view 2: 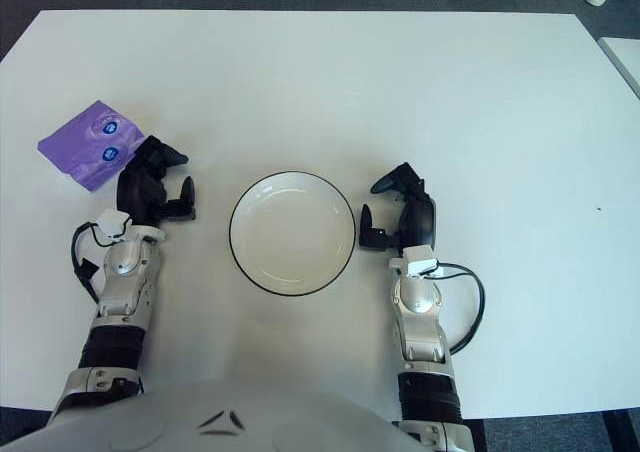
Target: Put the tissue paper into the plate.
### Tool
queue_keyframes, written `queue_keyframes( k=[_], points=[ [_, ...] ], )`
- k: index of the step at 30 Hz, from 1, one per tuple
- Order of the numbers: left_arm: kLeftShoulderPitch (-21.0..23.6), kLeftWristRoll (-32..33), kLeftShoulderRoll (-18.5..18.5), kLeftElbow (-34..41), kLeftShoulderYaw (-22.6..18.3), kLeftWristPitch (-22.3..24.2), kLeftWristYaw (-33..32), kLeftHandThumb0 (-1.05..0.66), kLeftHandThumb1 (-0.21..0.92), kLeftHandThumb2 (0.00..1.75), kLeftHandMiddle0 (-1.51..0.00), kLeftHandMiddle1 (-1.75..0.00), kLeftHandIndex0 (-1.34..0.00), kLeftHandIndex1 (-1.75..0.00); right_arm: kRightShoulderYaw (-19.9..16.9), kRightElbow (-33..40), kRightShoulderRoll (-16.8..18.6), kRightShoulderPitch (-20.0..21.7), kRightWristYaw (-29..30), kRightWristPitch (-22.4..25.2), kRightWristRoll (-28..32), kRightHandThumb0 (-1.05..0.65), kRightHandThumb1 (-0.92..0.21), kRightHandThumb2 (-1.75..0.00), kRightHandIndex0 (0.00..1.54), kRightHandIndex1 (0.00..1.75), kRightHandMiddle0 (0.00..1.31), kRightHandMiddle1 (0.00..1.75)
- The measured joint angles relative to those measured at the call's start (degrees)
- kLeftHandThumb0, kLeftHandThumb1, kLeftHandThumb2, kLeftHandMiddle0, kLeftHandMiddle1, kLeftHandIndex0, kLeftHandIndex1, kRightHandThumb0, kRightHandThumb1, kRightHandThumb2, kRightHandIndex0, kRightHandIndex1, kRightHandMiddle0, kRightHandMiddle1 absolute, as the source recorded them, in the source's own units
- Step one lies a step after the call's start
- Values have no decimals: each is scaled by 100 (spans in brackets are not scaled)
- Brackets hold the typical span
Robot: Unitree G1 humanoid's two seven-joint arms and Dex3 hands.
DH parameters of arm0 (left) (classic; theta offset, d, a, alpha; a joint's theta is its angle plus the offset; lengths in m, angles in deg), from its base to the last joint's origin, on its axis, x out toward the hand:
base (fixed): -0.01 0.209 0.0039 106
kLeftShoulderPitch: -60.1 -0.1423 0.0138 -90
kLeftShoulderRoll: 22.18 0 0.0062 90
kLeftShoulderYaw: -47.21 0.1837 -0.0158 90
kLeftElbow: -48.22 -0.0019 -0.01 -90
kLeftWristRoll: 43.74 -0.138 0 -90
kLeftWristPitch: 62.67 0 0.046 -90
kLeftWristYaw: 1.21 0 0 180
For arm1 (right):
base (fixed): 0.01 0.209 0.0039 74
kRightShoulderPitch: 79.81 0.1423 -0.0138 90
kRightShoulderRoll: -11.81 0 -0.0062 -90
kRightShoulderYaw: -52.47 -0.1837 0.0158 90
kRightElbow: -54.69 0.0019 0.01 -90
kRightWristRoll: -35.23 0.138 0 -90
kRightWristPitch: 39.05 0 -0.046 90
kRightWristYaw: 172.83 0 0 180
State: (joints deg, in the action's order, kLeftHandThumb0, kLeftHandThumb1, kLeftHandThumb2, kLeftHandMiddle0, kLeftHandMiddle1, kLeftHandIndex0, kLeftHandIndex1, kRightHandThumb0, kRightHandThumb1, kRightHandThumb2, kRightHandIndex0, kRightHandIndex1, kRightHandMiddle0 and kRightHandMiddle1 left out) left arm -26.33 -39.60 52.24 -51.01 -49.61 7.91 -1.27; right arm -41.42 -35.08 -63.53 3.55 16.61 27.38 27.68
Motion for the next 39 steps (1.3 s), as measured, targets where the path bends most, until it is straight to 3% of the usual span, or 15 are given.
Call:
queue_keyframes(
  k=[18, 26, 34, 39],
  points=[
    [-28, -22, 45, 3, -17, -38, 40, -1, 1, 160, -80, -175, -75, -154, -83, 45, -1, 3, 33, 218, 0, -1, 4, -168, 93, 161, 64, 175],
    [-165, -167, 153, 118, -6, -131, 39, -1, 8, 154, -74, -175, -69, -158, -110, 83, 8, 12, 146, 365, -49, -1, 3, -170, 90, 169, 64, 175],
    [-635, -964, 597, 625, -55, -282, -61, -1, 14, 154, -75, -175, -52, -173, -123, 84, 5, 29, 219, 406, -81, -1, 2, -171, 87, 174, 63, 175],
    [-936, -1242, 915, 1064, -139, -386, -69, -1, 14, 154, -76, -175, -50, -174, -140, 77, 3, 33, 252, 418, -79, -1, 1, -171, 86, 174, 63, 175]
  ],
)
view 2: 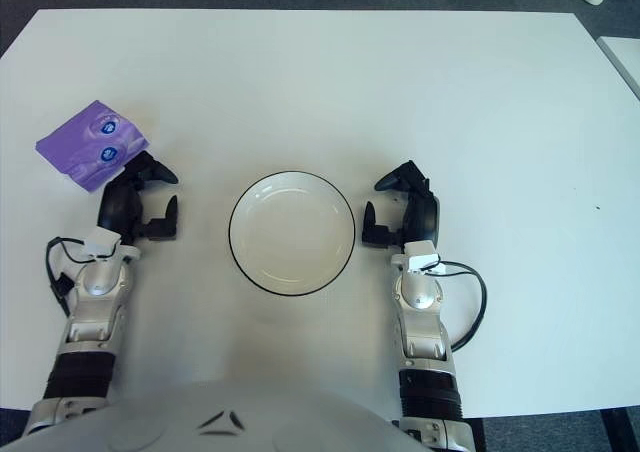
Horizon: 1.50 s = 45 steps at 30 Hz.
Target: Put the tissue paper into the plate.
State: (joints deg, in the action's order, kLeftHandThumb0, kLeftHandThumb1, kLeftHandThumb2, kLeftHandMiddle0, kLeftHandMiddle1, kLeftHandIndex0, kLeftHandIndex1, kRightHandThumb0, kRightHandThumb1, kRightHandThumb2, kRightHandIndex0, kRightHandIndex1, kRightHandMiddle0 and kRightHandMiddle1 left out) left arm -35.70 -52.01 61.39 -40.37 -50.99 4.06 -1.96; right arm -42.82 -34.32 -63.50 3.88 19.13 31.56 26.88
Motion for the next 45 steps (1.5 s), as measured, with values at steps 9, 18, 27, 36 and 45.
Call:
queue_keyframes(
  k=[9, 18, 27, 36, 45],
  points=[
    [-403, -175, 277, 1031, -76, 2, 127, -1, 6, 161, -82, -175, -57, -170, -2, -55, -2, 58, 23, -23, 3, -1, 0, -169, 86, 172, 62, 175],
    [-410, -424, 445, 1498, -289, 12, 109, -1, 5, 162, -83, -175, -59, -168, 7, -143, -4, 119, 41, -54, -10, -1, -1, -167, 87, 169, 61, 175],
    [-413, -1064, 477, 1788, -542, 360, -69, -1, 13, 151, -76, -175, -57, -165, 3, -197, -6, 172, 63, -74, -7, -1, -1, -166, 86, 170, 61, 175],
    [-393, -2361, 629, 1796, -1003, 265, -1084, -83, 43, 102, -36, -175, -14, -151, 11, -255, -6, 217, 68, -112, -6, -1, -1, -167, 86, 172, 61, 175],
    [-449, -2845, 1099, 1813, -1327, 1170, -753, -104, 64, 75, -2, -76, 0, -40, 16, -290, -6, 216, 64, -190, 2, -1, 0, -167, 86, 170, 61, 175]
  ],
)
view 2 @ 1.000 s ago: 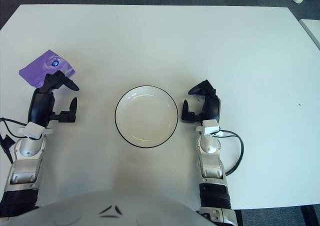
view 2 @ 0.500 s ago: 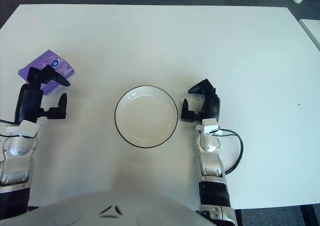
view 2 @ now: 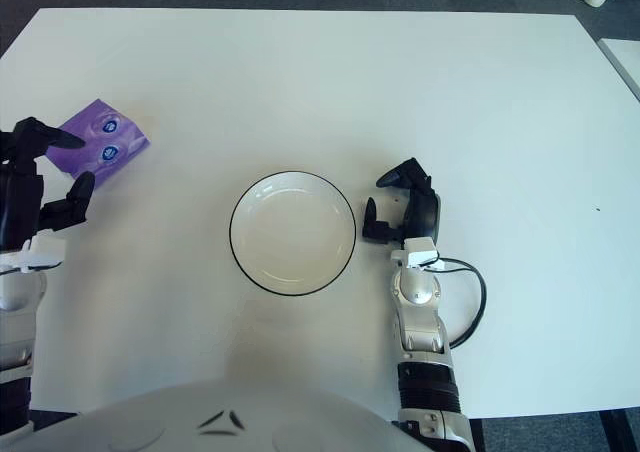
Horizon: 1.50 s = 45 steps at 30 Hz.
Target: Put the tissue paper into the plate.
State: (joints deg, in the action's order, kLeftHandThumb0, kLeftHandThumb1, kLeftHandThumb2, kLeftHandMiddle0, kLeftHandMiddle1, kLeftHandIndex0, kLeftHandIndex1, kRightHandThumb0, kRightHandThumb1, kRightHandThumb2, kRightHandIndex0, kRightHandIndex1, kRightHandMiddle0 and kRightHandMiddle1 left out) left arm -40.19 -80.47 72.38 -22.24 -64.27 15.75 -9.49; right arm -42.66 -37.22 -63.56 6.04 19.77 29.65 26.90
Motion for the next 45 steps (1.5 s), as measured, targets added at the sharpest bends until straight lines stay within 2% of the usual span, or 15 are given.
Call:
queue_keyframes(
  k=[1, 5, 8, 12, 24, 33, 37, 45],
  points=[
    [63, 23, 97, -16, 24, 99, 157, -104, 67, 72, -1, -58, 0, -25, -5, 0, 0, -1, -1, -3, 1, -1, 0, -167, 87, 170, 61, 175],
    [699, 36, 502, -226, 270, 451, 702, -105, 75, 66, 0, -16, 0, -5, -13, -5, -14, -6, -5, -24, 13, -1, 0, -166, 88, 167, 61, 175],
    [1224, 30, 776, -527, 469, 343, 736, -105, 78, 63, 0, -5, 0, -2, 0, -20, -8, -1, -18, -48, 35, -1, 0, -166, 88, 166, 61, 175],
    [1580, 29, 1120, -838, 639, 80, 743, -105, 80, 61, 0, -1, 0, 0, 21, -6, 5, -1, -66, -66, 53, -1, 0, -165, 90, 163, 61, 175],
    [1812, 21, 1840, -1667, 1122, -268, 1002, -105, 78, 58, 0, 0, 0, 0, -4, 13, -5, -24, -81, -60, 59, -1, 1, -164, 91, 160, 62, 175],
    [2610, 379, 2300, -2368, 1619, -580, 1766, -105, 68, 60, 0, 0, 0, 0, 5, 36, -1, -22, -68, -14, 43, -1, 1, -165, 90, 161, 62, 175],
    [2921, 439, 2434, -2764, 1815, -831, 1857, -105, 65, 61, 0, 0, 0, 0, 7, 35, -1, -8, -64, -14, 42, -1, 1, -165, 90, 161, 62, 175],
    [3082, 819, 2582, -3111, 2052, -909, 2524, -103, 55, 68, 0, 0, 0, 0, 5, 34, -9, -32, -57, -23, 39, -1, 0, -164, 91, 160, 62, 175]
  ],
)
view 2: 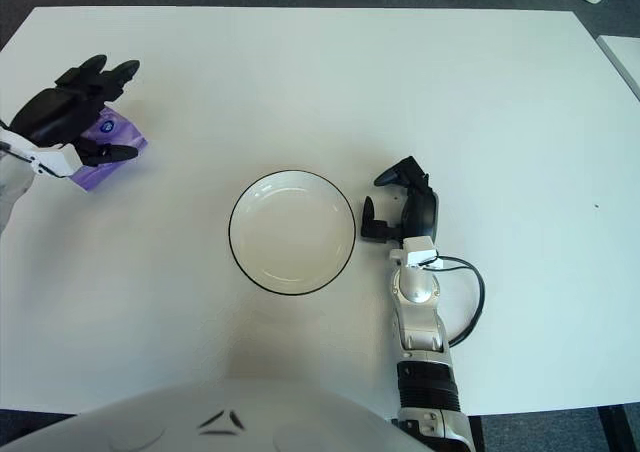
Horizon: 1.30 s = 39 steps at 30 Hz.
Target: Put the tissue paper into the plate.
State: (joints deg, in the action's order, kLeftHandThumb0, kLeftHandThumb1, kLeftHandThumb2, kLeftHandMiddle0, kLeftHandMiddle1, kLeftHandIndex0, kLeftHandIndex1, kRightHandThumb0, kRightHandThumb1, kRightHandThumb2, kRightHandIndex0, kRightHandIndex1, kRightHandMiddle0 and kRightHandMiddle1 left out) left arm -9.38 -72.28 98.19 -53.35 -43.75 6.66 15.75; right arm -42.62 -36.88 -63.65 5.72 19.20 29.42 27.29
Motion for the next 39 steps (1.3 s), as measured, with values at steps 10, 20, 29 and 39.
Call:
queue_keyframes(
  k=[10, 20, 29, 39],
  points=[
    [433, 141, 60, -494, 336, 62, 632, -99, 49, 75, 0, 0, 0, 0, -1, 5, -11, -16, -22, -38, 10, -1, 0, -164, 91, 159, 62, 175],
    [764, 308, 72, -1064, 510, -369, 724, -99, 48, 77, 0, 0, 0, 0, -5, 19, -7, -29, -54, -54, 24, -1, 0, -165, 91, 161, 61, 175],
    [821, 399, 129, -1515, 678, -740, 981, -98, 51, 78, 0, 0, 0, 0, -17, 36, -9, -54, -49, -26, 20, -1, 0, -164, 91, 160, 62, 175],
    [867, 337, 256, -1472, 725, -512, 1156, -100, 52, 76, 0, 0, 0, 0, -22, 40, -10, -53, -65, -21, 24, -1, 1, -164, 91, 160, 62, 175]
  ],
)
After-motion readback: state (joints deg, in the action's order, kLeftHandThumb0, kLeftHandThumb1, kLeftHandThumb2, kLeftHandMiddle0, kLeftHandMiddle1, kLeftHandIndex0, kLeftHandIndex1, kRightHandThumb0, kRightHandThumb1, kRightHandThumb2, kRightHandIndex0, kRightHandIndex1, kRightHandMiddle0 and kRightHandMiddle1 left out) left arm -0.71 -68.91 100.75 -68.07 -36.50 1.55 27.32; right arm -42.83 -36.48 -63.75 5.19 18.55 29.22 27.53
